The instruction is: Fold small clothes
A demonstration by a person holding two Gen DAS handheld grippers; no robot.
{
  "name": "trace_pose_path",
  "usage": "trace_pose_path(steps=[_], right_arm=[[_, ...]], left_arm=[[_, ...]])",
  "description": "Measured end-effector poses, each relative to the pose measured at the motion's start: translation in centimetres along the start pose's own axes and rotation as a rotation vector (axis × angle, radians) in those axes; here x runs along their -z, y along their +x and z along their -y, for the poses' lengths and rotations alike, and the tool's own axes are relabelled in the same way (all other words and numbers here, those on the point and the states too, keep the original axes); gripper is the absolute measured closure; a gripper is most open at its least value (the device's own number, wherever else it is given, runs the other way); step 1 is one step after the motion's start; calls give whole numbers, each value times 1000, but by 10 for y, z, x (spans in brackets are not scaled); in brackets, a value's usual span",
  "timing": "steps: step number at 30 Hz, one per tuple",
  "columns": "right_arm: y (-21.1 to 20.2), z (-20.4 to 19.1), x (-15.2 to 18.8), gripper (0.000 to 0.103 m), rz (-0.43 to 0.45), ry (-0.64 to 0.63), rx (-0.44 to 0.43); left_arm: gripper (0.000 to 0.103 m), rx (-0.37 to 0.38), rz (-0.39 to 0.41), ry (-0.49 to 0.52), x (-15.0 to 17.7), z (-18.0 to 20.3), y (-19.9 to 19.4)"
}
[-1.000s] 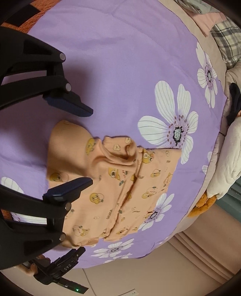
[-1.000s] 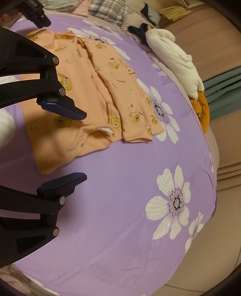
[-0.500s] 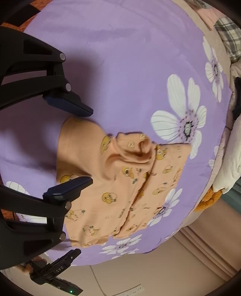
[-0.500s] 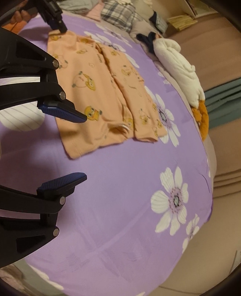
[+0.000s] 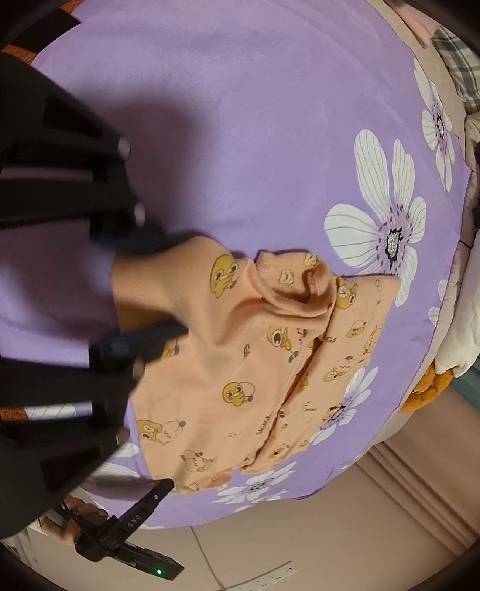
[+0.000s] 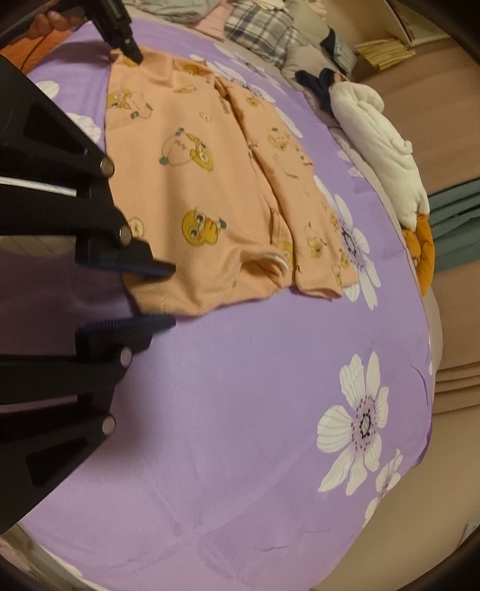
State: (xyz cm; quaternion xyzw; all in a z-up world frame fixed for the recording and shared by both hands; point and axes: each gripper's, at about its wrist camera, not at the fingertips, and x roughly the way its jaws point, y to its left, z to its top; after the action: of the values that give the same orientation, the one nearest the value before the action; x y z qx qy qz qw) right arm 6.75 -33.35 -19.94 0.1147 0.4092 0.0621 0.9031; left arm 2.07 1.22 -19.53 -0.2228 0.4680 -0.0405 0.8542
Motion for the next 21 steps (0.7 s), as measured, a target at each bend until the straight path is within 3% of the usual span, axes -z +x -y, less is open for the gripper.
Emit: trace_pose_path(steps=[1, 4, 9, 21], right_arm=[[-1, 0, 0, 90, 1, 10, -10], [-4, -1, 0, 92, 4, 22, -22], [-22, -3, -5, 92, 40, 41, -87], [-106, -22, -42, 92, 228, 34, -278]], left_arm=[[88, 0, -5, 6, 1, 1, 1], [93, 17, -1, -6, 2, 0, -1], [94, 18, 31, -1, -1, 5, -15], [94, 151, 195, 39, -27, 31, -107]])
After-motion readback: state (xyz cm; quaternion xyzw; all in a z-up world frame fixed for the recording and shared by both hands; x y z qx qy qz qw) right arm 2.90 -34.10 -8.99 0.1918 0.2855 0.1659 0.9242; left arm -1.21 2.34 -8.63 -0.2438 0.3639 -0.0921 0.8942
